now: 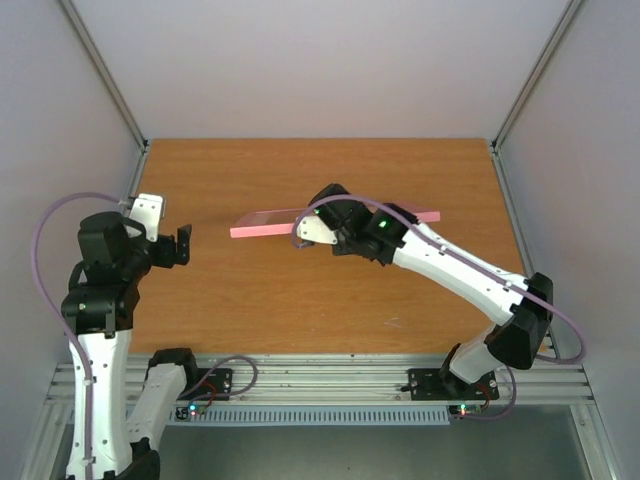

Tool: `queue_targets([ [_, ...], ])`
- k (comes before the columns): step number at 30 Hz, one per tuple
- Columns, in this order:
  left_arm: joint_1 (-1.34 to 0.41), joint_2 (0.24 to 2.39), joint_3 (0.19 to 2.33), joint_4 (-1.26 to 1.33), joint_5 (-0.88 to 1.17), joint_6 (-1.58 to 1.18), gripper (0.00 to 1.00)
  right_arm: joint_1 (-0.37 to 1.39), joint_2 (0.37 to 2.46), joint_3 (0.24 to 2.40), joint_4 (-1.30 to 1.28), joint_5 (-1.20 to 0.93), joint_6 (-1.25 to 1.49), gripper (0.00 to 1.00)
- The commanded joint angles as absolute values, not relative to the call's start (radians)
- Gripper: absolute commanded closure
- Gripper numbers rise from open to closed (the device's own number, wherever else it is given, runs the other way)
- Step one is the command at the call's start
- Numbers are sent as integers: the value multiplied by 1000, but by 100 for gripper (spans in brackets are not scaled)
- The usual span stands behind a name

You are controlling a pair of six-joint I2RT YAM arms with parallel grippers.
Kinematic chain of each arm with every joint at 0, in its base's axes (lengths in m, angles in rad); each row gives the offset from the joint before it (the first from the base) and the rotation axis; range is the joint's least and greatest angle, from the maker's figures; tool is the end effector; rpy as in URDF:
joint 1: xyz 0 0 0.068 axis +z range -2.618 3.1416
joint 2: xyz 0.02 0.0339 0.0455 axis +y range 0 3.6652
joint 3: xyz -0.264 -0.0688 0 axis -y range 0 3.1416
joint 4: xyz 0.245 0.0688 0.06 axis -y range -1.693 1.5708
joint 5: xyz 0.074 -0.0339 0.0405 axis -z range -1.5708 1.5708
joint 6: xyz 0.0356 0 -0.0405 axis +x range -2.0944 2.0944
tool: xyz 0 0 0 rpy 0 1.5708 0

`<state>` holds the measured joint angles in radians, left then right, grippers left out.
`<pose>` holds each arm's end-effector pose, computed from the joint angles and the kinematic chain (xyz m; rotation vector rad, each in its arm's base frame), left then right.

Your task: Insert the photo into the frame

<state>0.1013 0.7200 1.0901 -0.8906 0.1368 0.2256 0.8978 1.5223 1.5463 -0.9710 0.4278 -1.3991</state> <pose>0.1229 0.0076 0.3778 0.2121 2.0756 0.0556 0.2066 0.2354 0.3567 -2.2482 1.2057 -0.7391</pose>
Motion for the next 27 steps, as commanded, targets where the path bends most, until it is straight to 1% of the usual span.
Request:
queue_targets([
  [1, 119, 722, 1106, -890, 171, 179, 1, 952, 1541, 1475, -643, 548, -1438, 98],
  [4, 120, 740, 1116, -890, 175, 178, 1, 995, 1568, 1409, -609, 551, -1425, 89],
  [6, 119, 755, 1121, -887, 176, 182, 0, 1024, 1586, 1363, -592, 550, -1409, 84],
  [7, 119, 761, 1123, -886, 178, 182, 0, 1036, 1595, 1344, -584, 548, -1399, 80],
  [10, 119, 774, 1128, -883, 183, 185, 1, 1063, 1627, 1296, -568, 542, -1362, 74],
  [13, 119, 787, 1133, -892, 181, 191, 1, 1087, 1660, 1248, -542, 530, -1326, 62],
  [15, 120, 793, 1133, -900, 175, 198, 1, 1100, 1676, 1220, -519, 521, -1305, 60],
  [24, 120, 834, 1124, -919, 177, 228, 0, 1131, 1756, 1086, -371, 487, -1254, 58],
  [25, 119, 843, 1123, -918, 179, 229, 1, 1131, 1767, 1079, -359, 485, -1250, 57],
  [27, 120, 858, 1119, -912, 181, 233, 1, 1131, 1789, 1074, -354, 478, -1237, 51],
])
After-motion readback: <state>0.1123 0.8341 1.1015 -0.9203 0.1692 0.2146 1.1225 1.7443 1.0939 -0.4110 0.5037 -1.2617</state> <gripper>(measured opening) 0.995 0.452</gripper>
